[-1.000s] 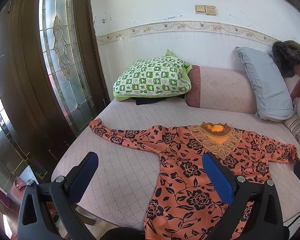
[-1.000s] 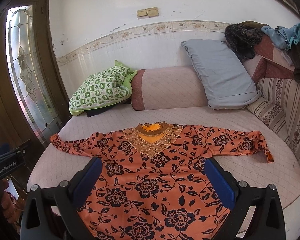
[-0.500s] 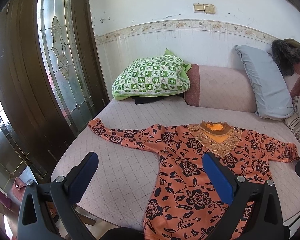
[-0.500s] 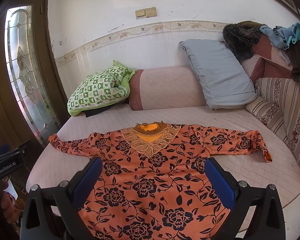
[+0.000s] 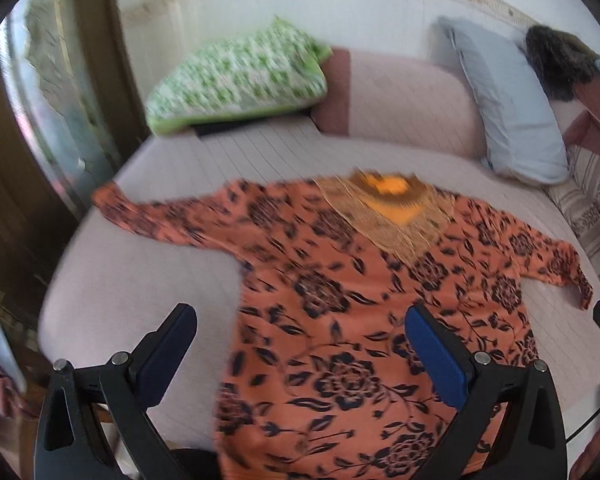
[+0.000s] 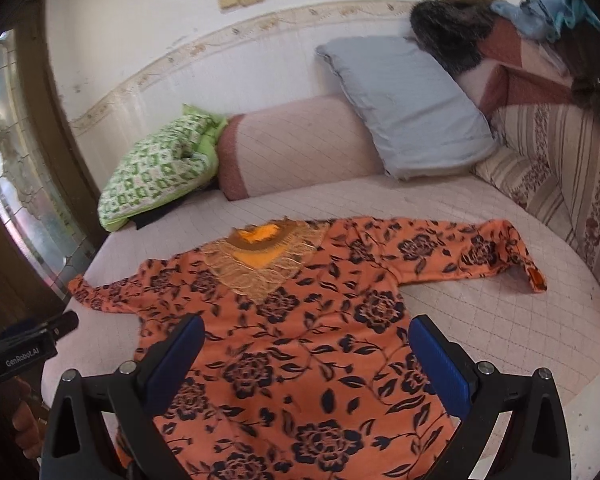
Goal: Fold small clothes
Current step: 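Grasp the sleeve cuff with the right gripper while the left gripper approaches the blouse body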
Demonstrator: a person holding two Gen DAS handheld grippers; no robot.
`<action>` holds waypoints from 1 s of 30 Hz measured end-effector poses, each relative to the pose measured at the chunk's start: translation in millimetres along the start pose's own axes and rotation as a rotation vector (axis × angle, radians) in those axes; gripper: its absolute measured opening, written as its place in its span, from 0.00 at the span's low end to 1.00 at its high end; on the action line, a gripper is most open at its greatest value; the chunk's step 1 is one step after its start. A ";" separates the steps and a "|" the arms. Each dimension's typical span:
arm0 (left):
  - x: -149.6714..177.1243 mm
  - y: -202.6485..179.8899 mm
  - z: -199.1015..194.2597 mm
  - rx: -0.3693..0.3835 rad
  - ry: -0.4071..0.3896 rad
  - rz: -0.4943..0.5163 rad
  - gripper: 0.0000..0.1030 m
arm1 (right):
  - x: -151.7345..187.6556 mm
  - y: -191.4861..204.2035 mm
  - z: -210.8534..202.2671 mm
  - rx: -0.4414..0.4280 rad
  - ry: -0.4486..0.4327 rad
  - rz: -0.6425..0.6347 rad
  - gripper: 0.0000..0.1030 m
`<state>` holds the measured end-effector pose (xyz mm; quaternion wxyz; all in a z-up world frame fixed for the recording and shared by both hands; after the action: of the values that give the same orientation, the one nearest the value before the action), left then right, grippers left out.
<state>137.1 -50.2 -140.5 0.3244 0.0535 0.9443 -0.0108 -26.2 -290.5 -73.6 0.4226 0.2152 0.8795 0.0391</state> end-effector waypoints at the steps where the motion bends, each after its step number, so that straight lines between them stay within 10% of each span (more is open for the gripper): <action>1: -1.0 -9.0 19.0 0.005 0.027 -0.005 1.00 | -1.3 -16.3 8.9 0.016 0.011 0.029 1.00; 6: -9.0 -58.7 102.9 0.008 0.144 0.001 1.00 | -5.4 -126.9 56.6 0.034 0.078 0.312 1.00; 12: -12.4 -100.7 143.9 0.014 -0.048 0.101 1.00 | 12.1 -258.9 106.6 -0.042 0.050 0.784 0.97; 21: -12.2 -84.5 182.8 -0.005 -0.016 0.093 1.00 | 11.2 -334.2 165.1 -0.050 -0.133 1.074 0.89; 24: -14.3 -77.0 189.1 0.014 0.003 0.058 1.00 | 9.2 -351.1 175.6 0.040 -0.196 1.131 0.80; 30: -19.8 -75.1 191.6 0.015 -0.002 0.052 1.00 | -8.7 -371.1 180.6 0.130 -0.196 1.126 0.21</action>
<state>261.7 -137.2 -280.6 0.3250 0.0806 0.9422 -0.0096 -12.3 -650.1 -275.8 0.4018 0.6786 0.5868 0.1838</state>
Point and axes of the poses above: each gripper's, at about its wrist camera, not at the fingertips, and z roughly the way its jaws point, y to its left, x to its underside, the point moved 2 cm from there along z, roughly the way its jaws point, and after that the axes turned 1 degree about -y, right-handed, at the moved point
